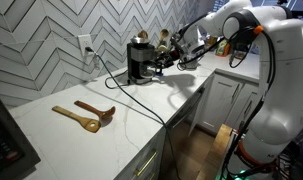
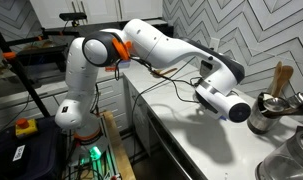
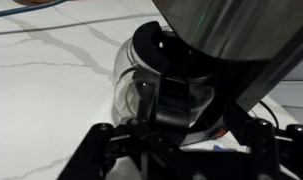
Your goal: Remove the kettle from the coffee machine and put it on the counter
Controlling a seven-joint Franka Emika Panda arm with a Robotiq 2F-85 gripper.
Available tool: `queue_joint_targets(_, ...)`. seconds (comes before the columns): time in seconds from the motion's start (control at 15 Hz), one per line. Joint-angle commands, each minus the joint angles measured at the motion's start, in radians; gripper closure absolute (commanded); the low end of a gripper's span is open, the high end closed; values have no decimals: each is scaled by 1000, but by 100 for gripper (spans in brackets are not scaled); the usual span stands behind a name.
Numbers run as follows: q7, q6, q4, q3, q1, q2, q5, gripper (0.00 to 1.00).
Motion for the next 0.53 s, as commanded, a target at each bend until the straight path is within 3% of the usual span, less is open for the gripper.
queue_joint_targets(0.0, 25, -39, 27, 11, -24, 25, 17, 46)
queue_joint_targets(0.2, 26, -41, 26, 11, -26, 26, 15, 58)
queue_joint_targets(0.27, 26, -41, 26, 10, -26, 25, 15, 54)
queue_joint_targets(0.47, 25, -45, 28, 11, -26, 27, 13, 56)
